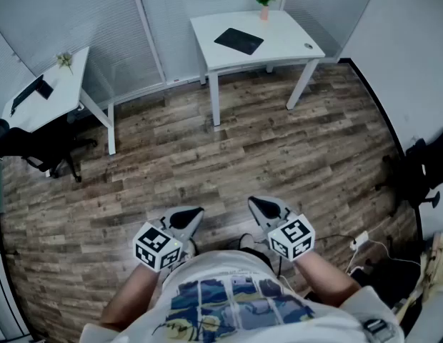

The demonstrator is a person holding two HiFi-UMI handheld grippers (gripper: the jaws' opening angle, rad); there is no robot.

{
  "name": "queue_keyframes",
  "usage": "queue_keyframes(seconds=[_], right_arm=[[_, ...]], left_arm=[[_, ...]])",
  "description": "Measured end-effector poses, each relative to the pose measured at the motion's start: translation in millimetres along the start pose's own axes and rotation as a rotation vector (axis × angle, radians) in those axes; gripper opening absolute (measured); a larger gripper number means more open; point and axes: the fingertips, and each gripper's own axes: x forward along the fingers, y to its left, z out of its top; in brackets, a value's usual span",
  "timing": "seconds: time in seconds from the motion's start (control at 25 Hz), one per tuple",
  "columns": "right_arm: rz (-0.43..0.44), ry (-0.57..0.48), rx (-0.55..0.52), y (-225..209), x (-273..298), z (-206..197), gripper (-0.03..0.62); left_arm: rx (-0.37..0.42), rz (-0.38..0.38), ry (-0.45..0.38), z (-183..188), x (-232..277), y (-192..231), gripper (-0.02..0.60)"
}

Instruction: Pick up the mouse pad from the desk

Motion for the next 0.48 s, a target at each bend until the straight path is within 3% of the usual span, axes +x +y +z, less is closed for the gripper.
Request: queue_keyframes(seconds=[0.28,0.48], right_arm=[[-0.011,-0.015,-0.018,111.4,90.2,26.7,-0.002],[-0.049,-0.039,0.020,159.7,123.2,45.6,-0.002]], left_arm=[[0.010,0.049,-0.031,-33.3,-129.2,87.1,0.003],[0.016,0.010,-0.019,-45.7,-175.1,124.9,0.003]])
